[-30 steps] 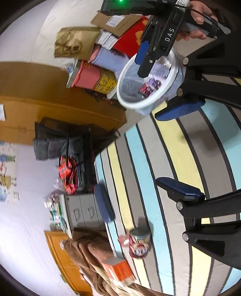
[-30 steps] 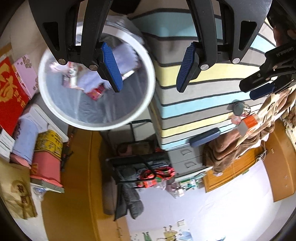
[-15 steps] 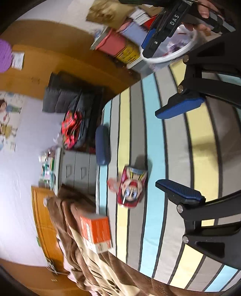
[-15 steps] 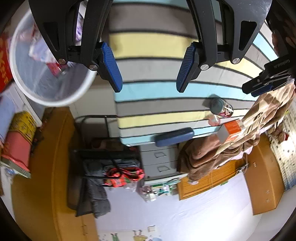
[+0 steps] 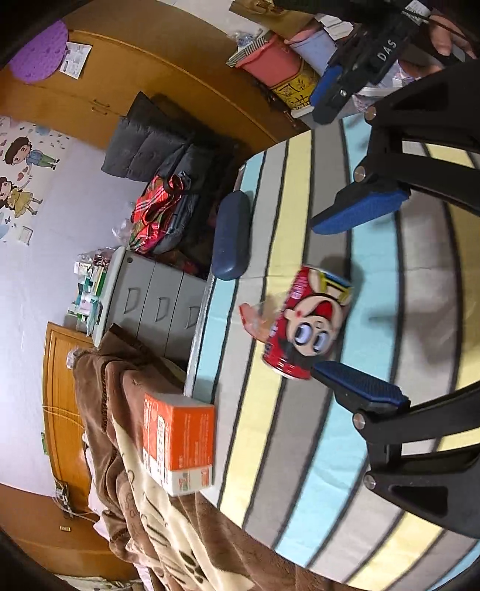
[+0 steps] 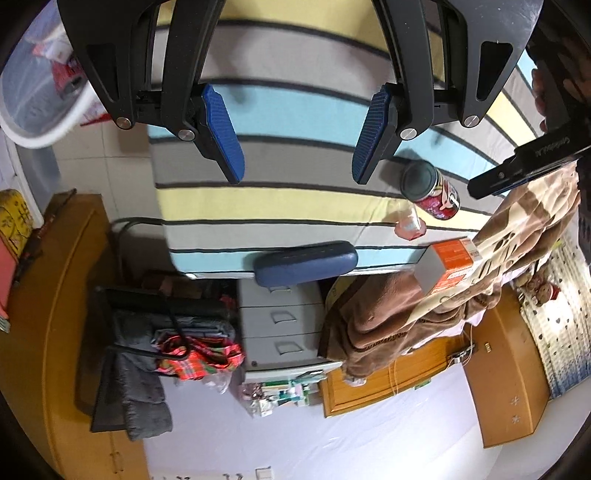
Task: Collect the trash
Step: 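Grasp the red cartoon can with left tool while right tool grasps the red-lidded clear cup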
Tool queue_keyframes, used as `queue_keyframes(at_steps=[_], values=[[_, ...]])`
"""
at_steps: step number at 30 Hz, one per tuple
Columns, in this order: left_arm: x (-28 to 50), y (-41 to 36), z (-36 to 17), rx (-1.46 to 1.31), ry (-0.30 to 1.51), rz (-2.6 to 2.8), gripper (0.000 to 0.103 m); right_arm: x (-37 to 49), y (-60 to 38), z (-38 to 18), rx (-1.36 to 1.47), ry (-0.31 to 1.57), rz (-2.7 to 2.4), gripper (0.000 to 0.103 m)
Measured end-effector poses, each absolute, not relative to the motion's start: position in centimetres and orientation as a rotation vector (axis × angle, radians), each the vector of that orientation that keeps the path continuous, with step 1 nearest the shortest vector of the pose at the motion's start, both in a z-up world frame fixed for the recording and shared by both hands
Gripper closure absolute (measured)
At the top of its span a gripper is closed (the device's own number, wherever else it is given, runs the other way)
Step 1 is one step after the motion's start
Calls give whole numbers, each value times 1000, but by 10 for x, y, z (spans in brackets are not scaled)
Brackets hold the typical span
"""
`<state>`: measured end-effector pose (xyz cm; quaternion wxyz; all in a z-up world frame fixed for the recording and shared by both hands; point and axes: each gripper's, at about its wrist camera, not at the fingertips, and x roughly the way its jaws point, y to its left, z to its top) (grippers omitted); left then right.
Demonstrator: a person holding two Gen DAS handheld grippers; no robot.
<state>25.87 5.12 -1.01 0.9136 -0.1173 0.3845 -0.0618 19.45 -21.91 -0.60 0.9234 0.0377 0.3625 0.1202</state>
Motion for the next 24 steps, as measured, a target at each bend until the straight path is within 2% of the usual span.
queue_keyframes(at_steps=[6,24], values=[[290,55,-29,-259,851,-94,30,214,-208,-9,55,751,258,41],[318,71,-52,-281,910,-115,26,256,-182,-18,70,810,299,41]])
